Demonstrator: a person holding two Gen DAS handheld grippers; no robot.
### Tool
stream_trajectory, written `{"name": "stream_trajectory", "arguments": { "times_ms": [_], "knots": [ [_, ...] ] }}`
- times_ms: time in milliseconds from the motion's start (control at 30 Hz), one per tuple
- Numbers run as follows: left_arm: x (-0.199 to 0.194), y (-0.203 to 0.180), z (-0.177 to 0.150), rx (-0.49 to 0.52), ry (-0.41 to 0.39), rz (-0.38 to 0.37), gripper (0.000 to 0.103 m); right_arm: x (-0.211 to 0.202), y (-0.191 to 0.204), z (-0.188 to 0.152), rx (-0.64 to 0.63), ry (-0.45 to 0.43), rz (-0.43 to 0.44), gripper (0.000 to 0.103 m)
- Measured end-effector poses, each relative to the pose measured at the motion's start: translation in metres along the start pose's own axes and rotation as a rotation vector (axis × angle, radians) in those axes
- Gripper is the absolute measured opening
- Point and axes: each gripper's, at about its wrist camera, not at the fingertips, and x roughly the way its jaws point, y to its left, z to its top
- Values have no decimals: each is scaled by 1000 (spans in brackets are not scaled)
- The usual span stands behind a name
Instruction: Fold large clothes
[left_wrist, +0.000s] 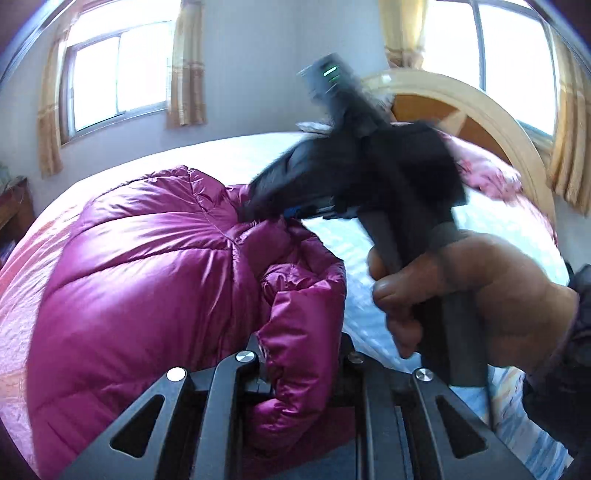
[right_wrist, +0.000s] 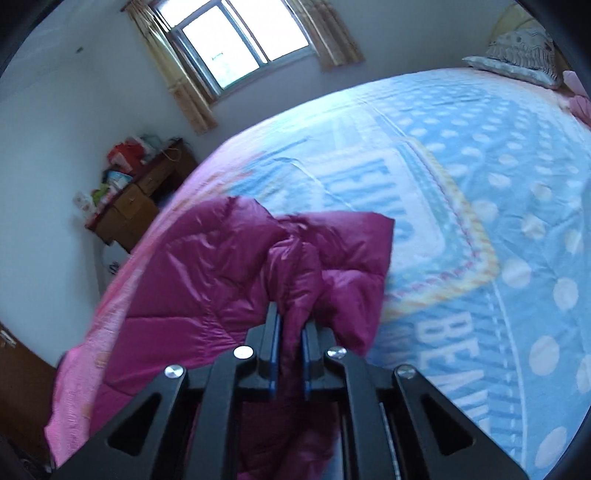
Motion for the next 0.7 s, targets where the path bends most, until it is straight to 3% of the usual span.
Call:
{"name": "stream_trajectory", "arguments": {
  "times_ms": [67,167,333,400,533,567,633,700],
  "knots": [
    [0,-3,2,17,2,-5,16,13,-10,-8,-19,22,-42,10],
    [-9,0,4,-1,18,-36,17,20,-30,-13,46,12,20,12],
    [-60,18,-3,-1,20,-162,20,21,-32,-11,46,7,29,13],
    [-79,28,0,3,-13,-166,22,20,-32,-12,49,2,33,13],
    [-103,78,36,-180,-124,-54,38,18,-31,-13,40,-6,29,14],
    [-98,96,51,-241,-142,11,38,17,-31,-15,36,-8,26,14],
    [-79,118,75,-310,-114,142,38,16,-29,-17,26,-12,17,14],
    [-43,136,97,-371,-46,212,38,16,-28,-17,21,-12,12,14]
  ]
}}
